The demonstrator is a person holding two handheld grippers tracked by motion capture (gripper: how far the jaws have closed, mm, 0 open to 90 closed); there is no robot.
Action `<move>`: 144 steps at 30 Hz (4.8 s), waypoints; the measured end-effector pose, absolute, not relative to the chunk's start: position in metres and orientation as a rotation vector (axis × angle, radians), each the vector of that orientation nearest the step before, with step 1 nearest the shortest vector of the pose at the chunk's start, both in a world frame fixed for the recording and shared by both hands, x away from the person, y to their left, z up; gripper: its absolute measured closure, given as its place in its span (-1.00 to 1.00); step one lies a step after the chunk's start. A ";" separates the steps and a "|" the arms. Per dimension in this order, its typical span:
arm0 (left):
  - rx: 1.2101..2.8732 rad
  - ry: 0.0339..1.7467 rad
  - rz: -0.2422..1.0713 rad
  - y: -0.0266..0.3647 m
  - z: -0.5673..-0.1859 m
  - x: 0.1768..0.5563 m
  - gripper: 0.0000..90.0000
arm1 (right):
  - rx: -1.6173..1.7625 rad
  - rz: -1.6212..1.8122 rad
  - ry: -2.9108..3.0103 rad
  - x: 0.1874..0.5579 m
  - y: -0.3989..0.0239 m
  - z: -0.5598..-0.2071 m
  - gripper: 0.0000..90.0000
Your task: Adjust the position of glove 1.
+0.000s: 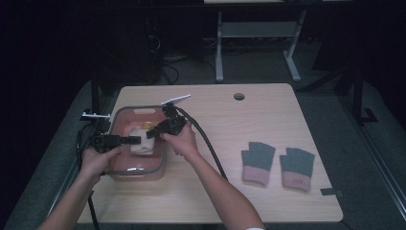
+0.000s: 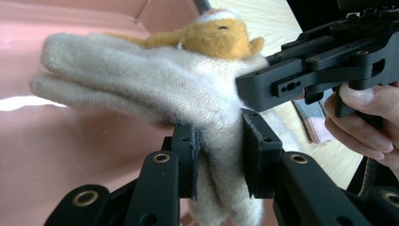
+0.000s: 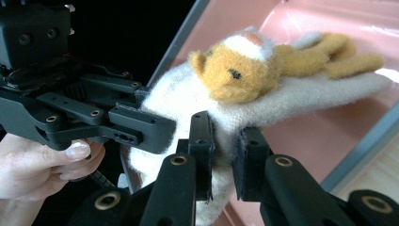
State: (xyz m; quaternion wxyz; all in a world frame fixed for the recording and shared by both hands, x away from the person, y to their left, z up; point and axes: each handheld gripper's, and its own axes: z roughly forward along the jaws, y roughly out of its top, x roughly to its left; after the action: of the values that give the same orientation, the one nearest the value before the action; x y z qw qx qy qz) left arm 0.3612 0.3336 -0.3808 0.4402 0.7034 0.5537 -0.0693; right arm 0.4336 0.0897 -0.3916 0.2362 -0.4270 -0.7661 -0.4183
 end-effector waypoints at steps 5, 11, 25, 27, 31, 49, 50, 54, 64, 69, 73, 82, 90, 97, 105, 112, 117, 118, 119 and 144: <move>1.759 1.394 -0.167 0.332 -0.388 0.361 0.55 | -1.175 -1.114 -2.122 0.433 0.091 -0.398 0.73; 1.768 1.404 -0.172 0.331 -0.392 0.361 0.55 | -1.191 -1.105 -2.119 0.432 0.089 -0.403 0.69; 1.781 1.469 -0.153 0.333 -0.400 0.362 0.55 | -1.193 -1.090 -2.160 0.426 0.071 -0.392 0.58; 1.817 1.477 -0.142 0.330 -0.401 0.363 0.54 | -1.190 -1.096 -2.164 0.424 0.067 -0.387 0.57; 1.890 1.484 -0.132 0.321 -0.399 0.364 0.54 | -1.193 -1.107 -2.162 0.424 0.063 -0.384 0.56; 2.040 1.558 -0.026 0.321 -0.383 0.366 0.25 | -1.187 -1.178 -2.165 0.416 0.043 -0.373 0.56; 2.031 1.569 0.007 0.323 -0.376 0.366 0.26 | -1.190 -1.190 -2.162 0.415 0.039 -0.371 0.55; 2.053 1.552 0.027 0.321 -0.373 0.366 0.42 | -1.187 -1.201 -2.160 0.413 0.036 -0.370 0.55; 2.181 1.591 0.069 0.306 -0.393 0.375 0.53 | -1.180 -1.219 -2.154 0.409 0.024 -0.369 0.53; 2.216 1.608 0.078 0.305 -0.398 0.379 0.53 | -1.181 -1.221 -2.153 0.408 0.019 -0.369 0.53; 2.225 1.618 0.069 0.303 -0.401 0.381 0.53 | -1.179 -1.230 -2.148 0.407 0.013 -0.367 0.52; 2.135 1.569 0.094 0.304 -0.379 0.377 0.42 | -1.195 -1.249 -2.153 0.402 -0.004 -0.364 0.47; 2.112 1.492 0.144 0.294 -0.363 0.371 0.43 | -1.220 -1.252 -2.160 0.399 -0.016 -0.364 0.43; 2.104 1.446 0.165 0.285 -0.354 0.368 0.42 | -1.237 -1.255 -2.165 0.398 -0.028 -0.364 0.40; 2.109 1.383 0.166 0.272 -0.345 0.364 0.35 | -1.277 -1.250 -2.147 0.397 -0.051 -0.368 0.32; 2.093 1.341 0.151 0.259 -0.337 0.364 0.29 | -1.307 -1.267 -2.121 0.394 -0.068 -0.369 0.30; 2.105 1.306 0.155 0.249 -0.334 0.363 0.21 | -1.324 -1.277 -2.109 0.393 -0.080 -0.370 0.24; 2.111 1.305 0.157 0.247 -0.334 0.363 0.20 | -1.331 -1.270 -2.108 0.392 -0.082 -0.370 0.23; 2.117 1.304 0.158 0.245 -0.335 0.364 0.19 | -1.336 -1.267 -2.115 0.392 -0.084 -0.370 0.22; 2.134 1.150 0.097 0.181 -0.333 0.356 -0.20 | -1.440 -1.276 -2.159 0.376 -0.146 -0.366 0.02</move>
State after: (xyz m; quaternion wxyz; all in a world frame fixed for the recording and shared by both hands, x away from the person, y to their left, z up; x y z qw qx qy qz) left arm 0.3564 0.1807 -0.3332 0.3502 0.8238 0.4442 0.0375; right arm 0.3759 -0.1465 -0.3659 0.1245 -0.4941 -0.7408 -0.4377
